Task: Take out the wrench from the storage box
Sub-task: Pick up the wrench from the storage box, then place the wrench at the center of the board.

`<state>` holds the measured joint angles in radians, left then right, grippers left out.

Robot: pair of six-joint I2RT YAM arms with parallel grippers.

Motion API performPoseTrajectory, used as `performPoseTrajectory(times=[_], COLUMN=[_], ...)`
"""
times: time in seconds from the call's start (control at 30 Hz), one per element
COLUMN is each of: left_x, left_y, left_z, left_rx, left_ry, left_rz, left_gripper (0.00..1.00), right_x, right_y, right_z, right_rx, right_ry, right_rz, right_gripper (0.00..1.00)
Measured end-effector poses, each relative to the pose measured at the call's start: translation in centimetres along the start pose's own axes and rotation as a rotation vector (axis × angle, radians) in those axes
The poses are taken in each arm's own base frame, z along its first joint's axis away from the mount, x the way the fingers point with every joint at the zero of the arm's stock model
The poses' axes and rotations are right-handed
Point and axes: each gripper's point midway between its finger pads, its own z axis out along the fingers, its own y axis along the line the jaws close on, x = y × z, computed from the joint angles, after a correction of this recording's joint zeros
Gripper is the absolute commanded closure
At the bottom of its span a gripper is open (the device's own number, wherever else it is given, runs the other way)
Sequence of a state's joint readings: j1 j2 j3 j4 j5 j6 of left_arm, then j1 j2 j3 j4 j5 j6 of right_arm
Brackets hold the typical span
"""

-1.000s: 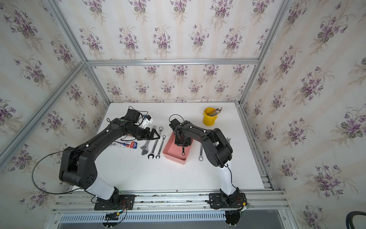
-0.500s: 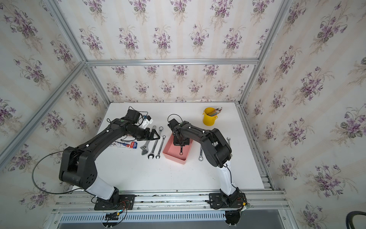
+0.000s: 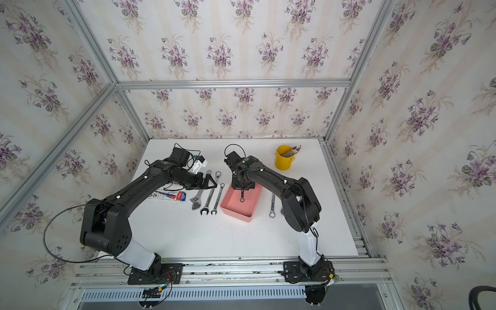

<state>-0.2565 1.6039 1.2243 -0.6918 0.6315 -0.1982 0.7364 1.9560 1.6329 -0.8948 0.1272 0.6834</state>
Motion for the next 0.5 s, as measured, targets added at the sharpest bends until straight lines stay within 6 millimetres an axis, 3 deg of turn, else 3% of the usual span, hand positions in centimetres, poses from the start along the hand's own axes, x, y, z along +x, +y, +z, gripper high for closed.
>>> performPoseTrajectory(times=[0.13, 0.3, 0.43, 0.5], left_x=[-0.2, -0.4, -0.7, -0.8], left_y=[0.0, -0.1, -0.2, -0.3], left_z=[0.0, 0.0, 0.0, -0.2], left_rx=[0.001, 0.002, 0.005, 0.005], left_ry=[-0.003, -0.004, -0.006, -0.007], left_rz=[0.001, 0.003, 0.004, 0.006], left_gripper=[0.01, 0.01, 0.01, 0.01], right_x=[0.4, 0.9, 2.2, 3.1], right_y=[-2.4, -8.6, -12.7, -14.1], right_z=[-2.3, -3.8, -2.6, -0.9], right_rx=[0.045, 0.138, 0.182, 0.173], right_ry=[-0.021, -0.028, -0.009, 0.026], right_rz=[0.004, 0.039, 0.054, 0.066], right_gripper=[1.0, 0.99, 0.99, 0.99])
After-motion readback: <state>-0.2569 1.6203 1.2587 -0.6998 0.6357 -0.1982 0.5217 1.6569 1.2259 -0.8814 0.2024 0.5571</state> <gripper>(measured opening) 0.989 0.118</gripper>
